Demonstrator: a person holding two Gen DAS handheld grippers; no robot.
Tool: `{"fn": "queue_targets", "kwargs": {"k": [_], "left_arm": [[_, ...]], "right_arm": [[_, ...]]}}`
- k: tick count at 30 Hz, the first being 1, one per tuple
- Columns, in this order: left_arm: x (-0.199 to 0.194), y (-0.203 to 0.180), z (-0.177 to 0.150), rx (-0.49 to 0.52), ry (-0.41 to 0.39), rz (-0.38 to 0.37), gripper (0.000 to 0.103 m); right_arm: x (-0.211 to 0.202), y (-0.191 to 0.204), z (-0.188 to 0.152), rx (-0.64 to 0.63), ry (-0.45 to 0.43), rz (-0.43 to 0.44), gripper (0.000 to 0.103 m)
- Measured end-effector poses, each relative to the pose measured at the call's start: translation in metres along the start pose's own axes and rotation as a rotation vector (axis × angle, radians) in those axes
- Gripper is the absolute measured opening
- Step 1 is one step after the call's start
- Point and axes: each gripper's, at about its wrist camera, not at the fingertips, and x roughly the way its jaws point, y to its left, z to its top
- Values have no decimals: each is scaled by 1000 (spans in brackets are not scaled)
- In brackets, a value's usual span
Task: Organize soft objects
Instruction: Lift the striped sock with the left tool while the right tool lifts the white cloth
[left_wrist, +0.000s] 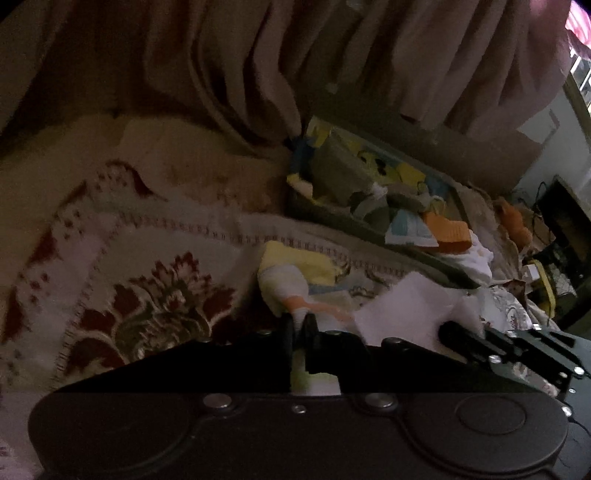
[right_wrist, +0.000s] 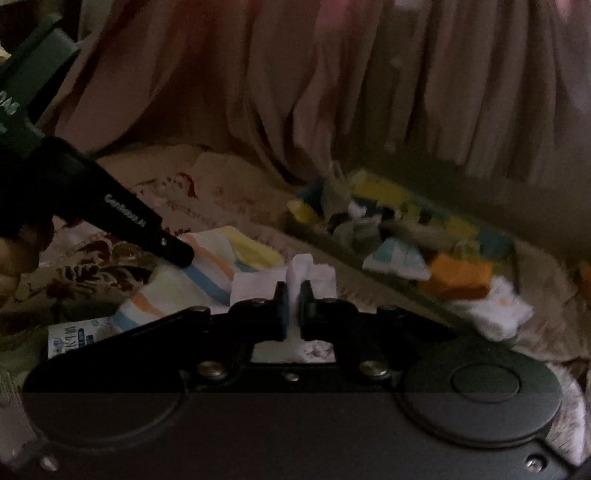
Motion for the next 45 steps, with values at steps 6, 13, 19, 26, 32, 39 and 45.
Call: {"fn": "queue_targets", "kwargs": {"k": [6, 13, 19, 26, 32, 39, 45], "left_arm": [[-32, -17, 7, 37, -43, 60, 5], [-71, -33, 15, 49, -121, 56, 5], [-88, -55, 13, 90, -137, 14, 5], [-102, -82, 10, 139, -148, -39, 5], [-101, -108, 26, 180, -145, -68, 5], [-86, -147, 77, 255, -184, -80, 5], [-51, -176, 124, 284, -230, -48, 5]], "right_arm": [[-36, -9, 8, -11, -71, -3, 1], [-75, -23, 5, -32, -94, -12, 1], [-96, -42, 1, -28, -92, -31, 1], [-123, -72, -4, 10, -103, -56, 1], [-123, -91, -3, 29, -103, -62, 1], [-104, -118, 14, 61, -121, -68, 1], [-67, -175, 46, 148, -145, -82, 1]]}}
